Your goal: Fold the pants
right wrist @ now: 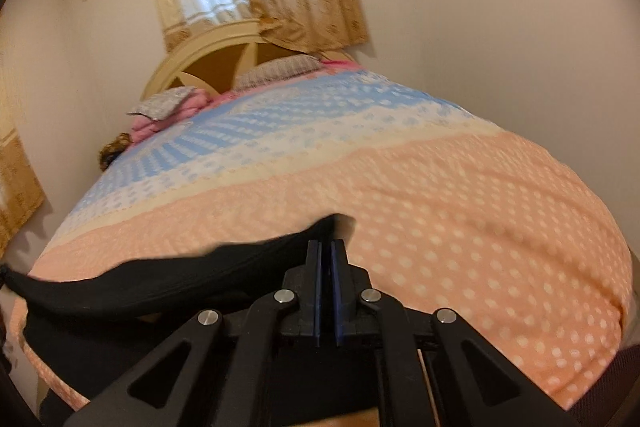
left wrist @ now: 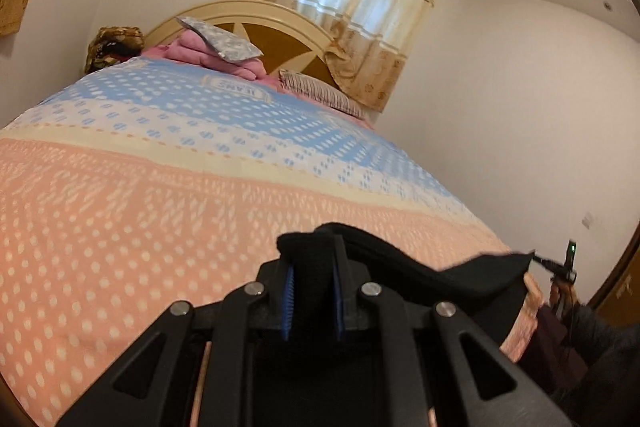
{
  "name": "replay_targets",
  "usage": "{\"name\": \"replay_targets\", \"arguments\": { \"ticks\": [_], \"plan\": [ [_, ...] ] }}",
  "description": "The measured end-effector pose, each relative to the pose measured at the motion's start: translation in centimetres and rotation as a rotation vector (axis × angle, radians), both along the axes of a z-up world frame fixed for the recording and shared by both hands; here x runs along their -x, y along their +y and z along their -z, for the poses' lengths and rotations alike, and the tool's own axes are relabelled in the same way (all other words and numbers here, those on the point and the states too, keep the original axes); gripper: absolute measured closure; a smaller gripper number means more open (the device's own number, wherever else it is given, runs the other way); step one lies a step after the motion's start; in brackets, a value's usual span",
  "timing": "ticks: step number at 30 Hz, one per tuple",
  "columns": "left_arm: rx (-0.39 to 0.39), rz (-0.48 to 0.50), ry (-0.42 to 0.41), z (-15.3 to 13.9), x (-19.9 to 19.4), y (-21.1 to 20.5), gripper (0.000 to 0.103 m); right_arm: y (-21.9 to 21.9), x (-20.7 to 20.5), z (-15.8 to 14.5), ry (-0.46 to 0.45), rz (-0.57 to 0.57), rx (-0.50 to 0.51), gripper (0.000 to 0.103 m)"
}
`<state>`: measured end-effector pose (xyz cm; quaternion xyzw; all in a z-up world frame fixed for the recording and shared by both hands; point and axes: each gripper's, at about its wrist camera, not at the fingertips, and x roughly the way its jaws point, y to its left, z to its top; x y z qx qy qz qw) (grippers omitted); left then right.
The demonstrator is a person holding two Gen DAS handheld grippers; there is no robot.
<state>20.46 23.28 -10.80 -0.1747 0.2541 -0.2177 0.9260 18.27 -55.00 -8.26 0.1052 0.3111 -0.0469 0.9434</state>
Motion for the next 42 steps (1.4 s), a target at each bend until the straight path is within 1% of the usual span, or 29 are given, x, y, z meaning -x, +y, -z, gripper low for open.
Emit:
{"name": "replay_targets", "arguments": {
  "ticks": [2,4,5,6,10,11,12,13,14,15,16,17,18,19,21,22,24,25,26,27,28,30,32,34,35,37,40,41,42],
  "plan": [
    [-0.012,-0.003,0.016,1.4,1.3,0.3,0.086,-1.3,0.5,0.9,0.038,0.058,-0.006,0.103],
    [-0.039,-0.011,0.041,2.6,2.1,0.3,0.085,-2.7,1.0,1.9,0.077,0.089,-0.039,0.103],
    [-0.068,-0.012,0.063,3.5,2.5,0.3,0.085,-2.8,1.1,2.2,0.095,0.085,-0.033,0.103],
    [-0.096,-0.021,0.079,4.1,2.8,0.3,0.081,-2.6,1.2,2.4,0.104,0.074,-0.026,0.103],
    [-0.143,-0.033,0.096,5.0,3.1,0.5,0.073,0.5,1.9,1.1,0.082,-0.004,-0.020,0.101],
    [-0.166,-0.049,0.104,5.2,3.1,0.7,0.066,1.8,1.9,0.4,0.074,-0.026,-0.010,0.097],
    [-0.167,-0.059,0.112,5.3,3.2,0.9,0.057,3.0,1.9,0.0,0.074,-0.044,0.017,0.072],
    [-0.161,-0.070,0.119,5.4,3.3,1.3,0.053,5.3,1.7,-0.7,0.079,-0.093,0.042,0.031],
    [-0.159,-0.075,0.120,5.6,3.5,1.5,0.047,7.1,1.5,-1.1,0.086,-0.143,0.048,0.015],
    [-0.157,-0.085,0.120,5.8,4.0,1.9,0.041,9.6,1.5,-1.5,0.082,-0.206,0.063,0.013],
    [-0.155,-0.095,0.120,5.8,4.2,2.1,0.039,13.0,1.4,-1.8,0.076,-0.278,0.113,0.013],
    [-0.139,-0.104,0.128,5.9,4.6,2.6,0.032,15.9,1.3,-1.8,0.086,-0.328,0.176,0.013],
    [-0.124,-0.105,0.132,6.3,4.9,3.0,0.030,19.2,1.2,-1.5,0.106,-0.389,0.257,0.013],
    [-0.108,-0.108,0.136,6.6,5.3,3.3,0.029,23.7,1.3,-0.9,0.124,-0.480,0.354,0.013],
    [-0.082,-0.120,0.155,7.3,6.0,4.2,0.029,29.1,1.6,0.1,0.133,-0.608,0.435,0.013],
    [-0.073,-0.126,0.164,7.6,6.3,4.6,0.029,32.3,1.7,1.0,0.148,-0.693,0.473,0.014],
    [-0.043,-0.148,0.185,8.0,6.9,5.5,0.029,36.8,1.9,2.6,0.145,-0.776,0.563,0.015],
    [-0.022,-0.164,0.189,8.0,7.1,6.0,0.029,39.2,1.9,3.8,0.137,-0.816,0.634,0.020],
    [0.001,-0.174,0.190,7.9,7.3,6.4,0.029,40.8,1.8,4.7,0.140,-0.850,0.671,0.023],
    [0.027,-0.184,0.186,7.8,7.5,6.9,0.029,42.2,1.7,5.5,0.148,-0.879,0.701,0.030],
    [0.042,-0.190,0.181,7.6,7.6,7.3,0.029,43.5,1.7,6.4,0.154,-0.895,0.735,0.033],
    [0.069,-0.203,0.177,6.8,7.5,7.9,0.029,45.2,1.4,7.4,0.143,-0.914,0.796,0.034],
    [0.073,-0.192,0.199,6.1,6.5,7.8,0.029,45.9,1.6,7.8,0.109,-0.916,0.848,0.034],
    [0.059,-0.172,0.220,5.7,5.1,7.0,0.029,46.2,1.3,8.0,0.094,-0.896,0.870,0.034],
    [0.050,-0.145,0.243,5.5,3.7,6.0,0.029,46.2,1.1,7.9,0.092,-0.889,0.867,0.034],
    [0.028,-0.103,0.278,5.8,2.4,4.8,0.030,46.0,0.7,7.6,0.079,-0.861,0.874,0.034],
    [-0.028,-0.050,0.364,6.5,-0.9,1.8,0.040,45.9,0.3,7.4,0.076,-0.852,0.905,0.034],
    [-0.058,-0.031,0.391,7.0,-2.0,0.7,0.047,45.6,0.3,7.3,0.077,-0.853,0.900,0.034],
    [-0.077,-0.029,0.410,7.3,-2.7,0.1,0.050,45.5,0.1,7.2,0.077,-0.850,0.890,0.034]
  ]
}}
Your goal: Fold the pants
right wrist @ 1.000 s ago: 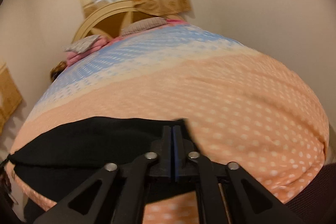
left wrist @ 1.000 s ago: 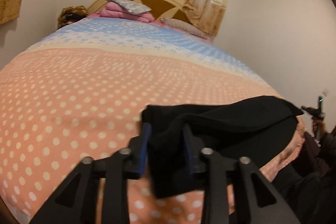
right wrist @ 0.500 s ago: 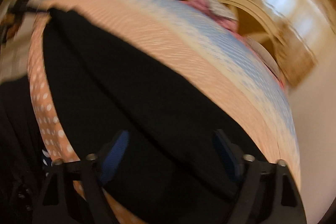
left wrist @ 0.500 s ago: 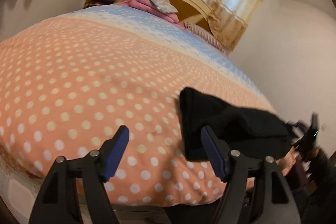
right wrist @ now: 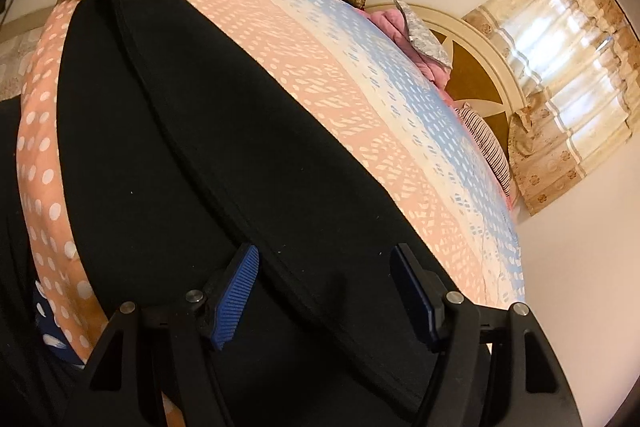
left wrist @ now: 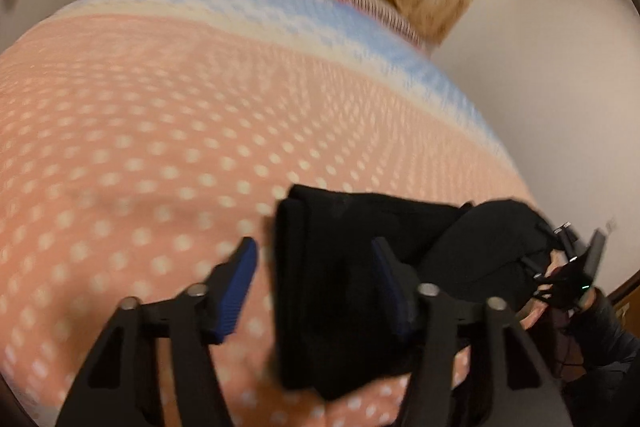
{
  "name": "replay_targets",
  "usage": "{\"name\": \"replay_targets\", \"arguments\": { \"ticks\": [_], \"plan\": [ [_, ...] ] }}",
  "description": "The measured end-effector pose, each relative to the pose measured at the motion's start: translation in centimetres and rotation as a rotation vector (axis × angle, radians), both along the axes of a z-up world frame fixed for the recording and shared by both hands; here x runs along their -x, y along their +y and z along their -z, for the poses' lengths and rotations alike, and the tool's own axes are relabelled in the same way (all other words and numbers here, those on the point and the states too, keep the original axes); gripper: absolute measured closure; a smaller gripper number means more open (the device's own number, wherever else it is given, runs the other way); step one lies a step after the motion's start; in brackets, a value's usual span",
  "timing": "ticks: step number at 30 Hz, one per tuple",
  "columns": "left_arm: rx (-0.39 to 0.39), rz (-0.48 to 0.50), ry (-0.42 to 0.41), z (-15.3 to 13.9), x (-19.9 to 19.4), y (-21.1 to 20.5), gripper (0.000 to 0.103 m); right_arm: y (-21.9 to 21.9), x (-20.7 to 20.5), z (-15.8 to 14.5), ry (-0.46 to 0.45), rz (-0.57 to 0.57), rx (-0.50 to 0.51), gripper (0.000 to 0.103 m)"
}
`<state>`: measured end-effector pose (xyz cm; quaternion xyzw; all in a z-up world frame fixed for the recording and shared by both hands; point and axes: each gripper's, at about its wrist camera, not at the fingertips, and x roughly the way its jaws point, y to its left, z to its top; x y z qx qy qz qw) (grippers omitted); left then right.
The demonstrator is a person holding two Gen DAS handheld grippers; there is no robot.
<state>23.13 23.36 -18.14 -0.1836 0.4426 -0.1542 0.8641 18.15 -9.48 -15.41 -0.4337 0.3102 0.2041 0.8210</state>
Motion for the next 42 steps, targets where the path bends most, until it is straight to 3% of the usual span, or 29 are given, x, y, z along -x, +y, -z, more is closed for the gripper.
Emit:
{"name": "replay_targets", "arguments": {
  "ticks": [4,8,11,15,17,20,21,23,30,35,36,37,38,39,42],
  "plan": [
    [-0.044,-0.014,0.033,0.5,-1.1,-1.3,0.059,-0.1,0.6,0.2,-0.014,0.007,-0.011,0.034],
    [-0.101,-0.015,0.015,-0.4,-0.5,-1.6,0.086,-0.1,0.5,0.6,-0.032,0.019,-0.012,0.034],
    [-0.097,-0.009,0.005,-1.4,-0.3,-1.8,0.090,0.4,0.2,0.9,-0.034,0.015,-0.008,0.048],
    [-0.103,-0.002,0.005,-1.8,-0.8,-2.0,0.090,0.9,1.0,1.3,-0.060,0.005,0.018,0.051],
    [-0.087,-0.010,0.016,-1.4,-1.5,-1.9,0.090,1.2,1.0,1.6,-0.074,-0.003,0.041,0.063],
    [0.002,-0.038,0.007,-1.4,-2.0,-1.1,0.091,1.3,0.6,1.7,-0.072,0.008,0.054,0.098],
    [0.029,-0.045,0.000,-1.6,-2.1,-0.8,0.091,1.2,0.5,1.6,-0.062,0.010,0.051,0.103],
    [0.083,-0.052,-0.005,-2.0,-2.1,-0.3,0.091,0.8,0.7,1.0,-0.036,0.011,0.026,0.103],
    [0.123,-0.081,0.070,-0.3,-2.2,0.9,0.091,-0.3,3.2,-0.1,0.013,-0.005,0.009,0.103],
    [0.151,-0.106,0.067,0.3,-1.6,1.9,0.089,-0.4,3.4,0.8,0.009,-0.015,0.045,0.102],
    [0.147,-0.105,0.066,0.2,-1.6,1.8,0.089,-0.4,3.3,0.8,-0.012,-0.019,0.048,0.093],
    [0.138,-0.105,0.066,0.2,-1.5,1.7,0.089,-0.4,3.2,0.8,-0.038,-0.023,0.051,0.057],
    [0.129,-0.103,0.065,0.1,-1.6,1.5,0.089,-0.4,2.9,0.7,-0.043,-0.022,0.053,0.040],
    [0.124,-0.101,0.062,0.0,-1.6,1.5,0.089,-0.4,2.8,0.6,-0.057,-0.021,0.042,0.032],
    [0.113,-0.100,0.058,0.0,-1.7,1.3,0.089,-0.1,2.4,0.5,-0.070,-0.031,0.020,0.036]
  ]
}}
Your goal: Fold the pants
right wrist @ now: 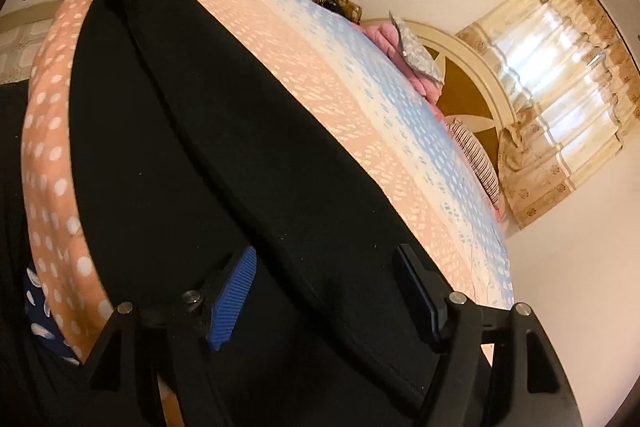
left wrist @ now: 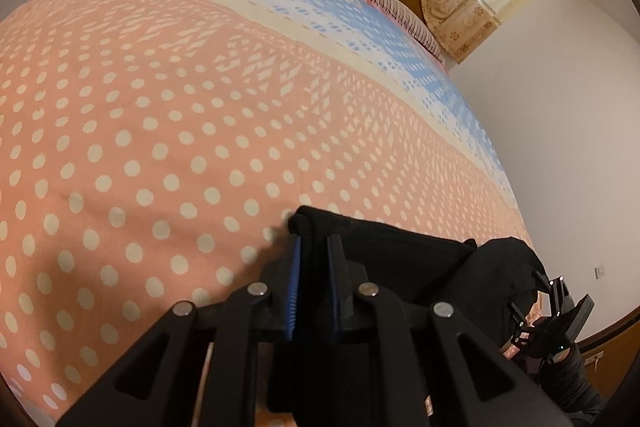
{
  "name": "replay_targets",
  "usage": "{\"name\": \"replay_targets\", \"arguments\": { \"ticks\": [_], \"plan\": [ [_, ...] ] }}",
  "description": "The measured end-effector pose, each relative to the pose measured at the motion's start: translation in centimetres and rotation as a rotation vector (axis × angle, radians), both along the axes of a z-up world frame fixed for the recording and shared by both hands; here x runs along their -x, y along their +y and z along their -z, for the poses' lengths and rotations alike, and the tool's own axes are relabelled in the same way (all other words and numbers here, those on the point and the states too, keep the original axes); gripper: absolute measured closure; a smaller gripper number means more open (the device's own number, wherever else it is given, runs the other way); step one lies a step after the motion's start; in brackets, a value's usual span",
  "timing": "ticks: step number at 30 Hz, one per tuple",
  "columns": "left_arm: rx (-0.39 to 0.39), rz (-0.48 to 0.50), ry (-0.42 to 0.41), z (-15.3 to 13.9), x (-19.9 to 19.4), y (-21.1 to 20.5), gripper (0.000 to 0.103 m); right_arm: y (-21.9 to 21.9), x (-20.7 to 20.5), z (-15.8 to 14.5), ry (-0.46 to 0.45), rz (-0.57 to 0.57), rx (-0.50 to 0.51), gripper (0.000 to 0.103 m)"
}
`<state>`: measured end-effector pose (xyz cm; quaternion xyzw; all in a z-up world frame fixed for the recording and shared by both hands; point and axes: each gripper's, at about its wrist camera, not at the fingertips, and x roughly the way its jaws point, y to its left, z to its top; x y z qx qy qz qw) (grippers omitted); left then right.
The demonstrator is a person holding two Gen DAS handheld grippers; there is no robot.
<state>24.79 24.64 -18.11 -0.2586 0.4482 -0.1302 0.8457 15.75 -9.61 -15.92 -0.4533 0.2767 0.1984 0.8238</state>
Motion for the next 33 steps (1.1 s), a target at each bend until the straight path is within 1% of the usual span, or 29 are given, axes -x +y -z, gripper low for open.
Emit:
{"name": "replay_targets", "arguments": {
  "ticks": [1,2,4,6,7,8,12,14,17,20,25,27,31,33],
  "plan": [
    [-0.007,0.000,0.002,0.1,-0.1,-0.1,0.089,0.3,-0.2,0.3,-0.012,-0.006,0.017,0.050],
    [-0.012,-0.001,0.006,0.3,-0.2,-0.1,0.089,0.5,-0.4,0.5,-0.022,-0.007,0.033,0.057],
    [0.002,-0.007,0.014,0.8,-0.3,0.1,0.089,0.8,-1.3,1.1,-0.007,0.011,0.052,0.076],
    [0.017,-0.011,0.016,1.1,-0.3,0.3,0.088,1.0,-1.9,1.5,0.019,0.008,0.055,0.084],
    [0.020,-0.012,0.016,1.2,-0.3,0.4,0.087,1.0,-1.8,1.5,0.018,0.002,0.059,0.097],
    [0.021,-0.012,0.017,1.3,-0.2,0.4,0.086,1.0,-1.7,1.5,0.041,0.002,0.055,0.101],
    [0.025,-0.008,0.014,1.3,-0.1,0.6,0.086,0.2,0.0,-0.3,0.095,-0.009,0.002,0.102],
    [0.026,-0.010,0.015,1.3,-0.1,0.5,0.086,-0.2,1.0,-1.0,0.106,-0.013,-0.010,0.102],
    [0.028,-0.011,0.016,1.3,-0.1,0.7,0.086,-0.9,2.7,-1.8,0.146,-0.022,-0.022,0.102],
    [0.033,-0.015,0.017,1.2,0.1,0.7,0.086,-1.2,3.7,-1.4,0.183,-0.029,-0.014,0.102],
    [0.033,-0.023,0.020,1.2,0.1,0.8,0.086,-1.0,4.2,1.1,0.253,-0.033,0.006,0.102],
    [0.034,-0.025,0.021,1.3,0.0,0.9,0.086,-0.7,4.5,1.8,0.219,-0.042,0.036,0.102],
    [0.025,-0.032,0.019,1.1,-0.1,1.1,0.086,-0.6,4.3,1.4,0.233,-0.036,0.022,0.102],
    [0.018,-0.030,0.012,0.8,-0.1,1.1,0.086,-1.0,4.4,0.3,0.246,-0.032,-0.020,0.102]
  ]
}}
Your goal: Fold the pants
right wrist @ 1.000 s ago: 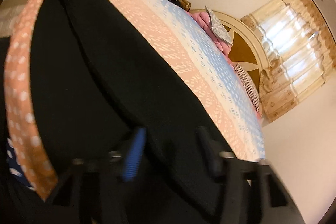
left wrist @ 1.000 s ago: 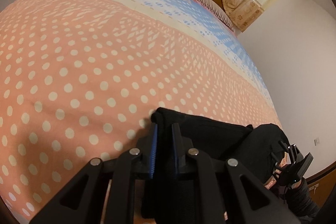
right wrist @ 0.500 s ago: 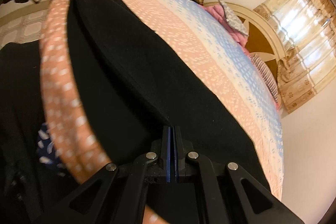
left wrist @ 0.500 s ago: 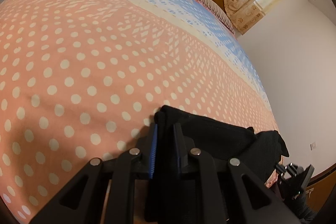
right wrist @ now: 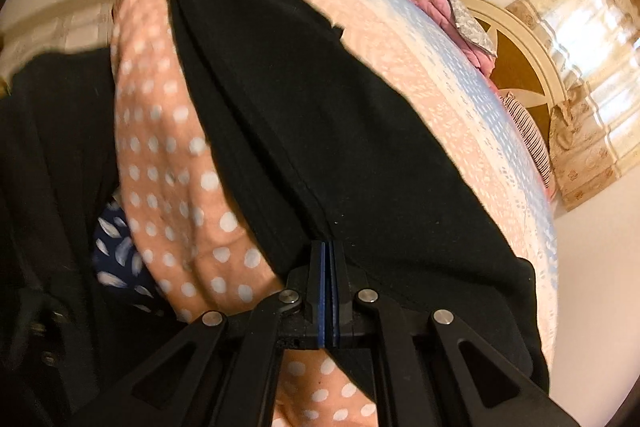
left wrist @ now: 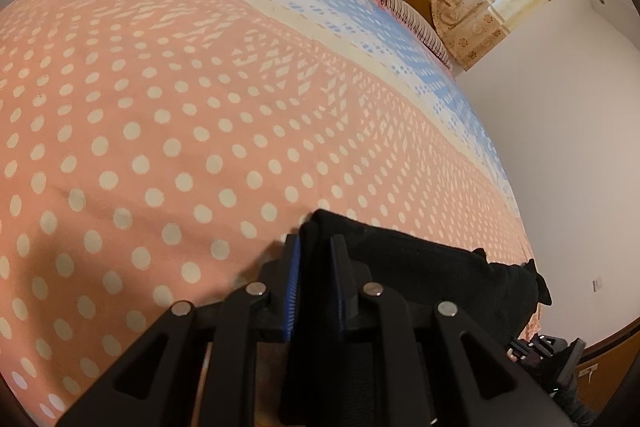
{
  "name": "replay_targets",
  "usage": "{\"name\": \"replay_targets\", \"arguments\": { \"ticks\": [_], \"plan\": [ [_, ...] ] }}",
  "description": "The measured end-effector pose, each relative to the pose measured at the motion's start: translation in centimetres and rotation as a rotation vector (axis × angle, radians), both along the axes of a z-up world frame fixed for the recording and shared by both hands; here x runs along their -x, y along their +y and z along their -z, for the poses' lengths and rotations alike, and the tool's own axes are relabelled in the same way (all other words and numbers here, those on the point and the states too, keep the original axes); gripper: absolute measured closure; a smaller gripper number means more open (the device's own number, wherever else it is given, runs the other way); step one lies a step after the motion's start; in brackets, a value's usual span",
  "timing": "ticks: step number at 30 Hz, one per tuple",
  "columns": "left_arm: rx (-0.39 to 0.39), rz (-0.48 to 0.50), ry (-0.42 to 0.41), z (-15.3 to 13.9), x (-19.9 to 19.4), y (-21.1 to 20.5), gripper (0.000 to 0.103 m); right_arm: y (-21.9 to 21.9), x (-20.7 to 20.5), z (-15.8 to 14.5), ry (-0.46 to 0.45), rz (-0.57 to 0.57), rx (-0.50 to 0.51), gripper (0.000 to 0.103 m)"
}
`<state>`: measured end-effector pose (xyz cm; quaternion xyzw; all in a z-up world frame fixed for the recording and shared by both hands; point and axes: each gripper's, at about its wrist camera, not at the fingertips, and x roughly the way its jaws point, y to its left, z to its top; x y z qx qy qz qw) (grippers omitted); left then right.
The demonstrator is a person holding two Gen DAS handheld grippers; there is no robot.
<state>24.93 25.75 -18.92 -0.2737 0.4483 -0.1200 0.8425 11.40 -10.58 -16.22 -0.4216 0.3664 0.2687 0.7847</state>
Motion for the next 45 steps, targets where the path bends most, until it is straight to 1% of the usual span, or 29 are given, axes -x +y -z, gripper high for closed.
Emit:
{"name": "replay_targets", "arguments": {
  "ticks": [1,2,3,4,6,8,9,11,12,15,16,17,19,23,28,32,35,37,38,40,41,45],
  "plan": [
    [-0.006,0.001,-0.003,-0.1,0.0,0.0,0.086,-0.1,0.3,-0.5,0.022,0.005,-0.018,0.102],
    [-0.012,0.002,-0.002,-0.1,-0.1,-0.1,0.086,-0.2,0.6,-0.4,0.025,0.007,-0.018,0.102],
    [-0.014,0.003,0.000,-0.1,-0.2,-0.1,0.086,-0.3,0.6,-0.1,0.023,0.011,-0.005,0.102],
    [-0.016,0.005,0.004,0.0,-0.2,0.0,0.085,-0.3,0.6,0.9,0.022,0.020,0.025,0.102],
    [-0.062,-0.016,0.013,-0.3,0.2,0.4,0.079,-0.2,0.6,1.8,0.005,0.015,0.040,0.102],
    [-0.102,-0.031,0.015,-0.7,1.4,1.1,0.075,0.1,0.7,1.6,0.000,0.019,0.045,0.102],
    [-0.105,-0.033,0.015,-0.8,2.0,1.4,0.068,0.1,0.7,1.6,0.001,0.019,0.050,0.101],
    [-0.105,-0.031,0.019,-0.9,3.5,1.8,0.062,0.1,0.8,1.7,-0.010,0.013,0.051,0.101],
    [-0.097,-0.024,0.021,-0.9,4.1,1.8,0.062,0.0,0.8,1.7,-0.012,0.012,0.049,0.101],
    [-0.005,-0.004,0.025,-0.6,5.5,1.6,0.062,-0.1,0.7,1.6,-0.011,0.011,0.049,0.101],
    [0.011,-0.004,0.019,-0.6,5.6,1.4,0.062,-0.1,0.7,1.6,-0.012,0.009,0.051,0.101],
    [0.024,0.004,0.006,-0.7,5.5,1.1,0.063,-0.1,0.6,1.6,-0.013,0.007,0.053,0.101],
    [0.023,0.010,-0.004,-0.7,4.5,0.3,0.064,0.0,0.7,1.6,-0.015,0.004,0.060,0.101],
    [0.086,-0.002,0.019,0.2,2.3,-0.2,0.069,0.0,0.7,1.5,-0.011,0.008,0.054,0.101],
    [0.119,-0.017,0.024,-0.3,0.8,-0.8,0.069,-0.4,0.6,1.5,-0.002,0.014,0.036,0.101],
    [0.115,-0.016,0.025,-0.8,0.7,-0.8,0.069,-0.7,0.4,1.4,-0.002,0.009,0.030,0.101],
    [0.109,-0.017,0.052,-0.3,0.1,-0.8,0.069,-0.9,0.5,1.5,-0.005,0.008,0.025,0.101],
    [0.078,-0.037,0.074,0.2,-0.3,-0.8,0.069,-1.0,0.5,1.5,-0.007,0.011,0.020,0.101],
    [0.080,-0.040,0.072,0.3,-0.3,-0.7,0.069,-1.0,0.6,1.5,-0.009,0.011,0.019,0.101],
    [0.090,-0.037,0.059,0.2,-0.2,-0.6,0.087,-1.0,0.7,1.5,-0.011,0.011,0.017,0.101],
    [0.083,-0.034,0.055,0.0,-0.1,-0.6,0.091,-1.0,0.7,1.5,-0.012,0.012,0.016,0.101],
    [0.039,-0.012,0.032,-1.0,0.2,-1.2,0.093,-1.0,0.7,1.6,-0.013,0.012,0.015,0.101]
  ]
}}
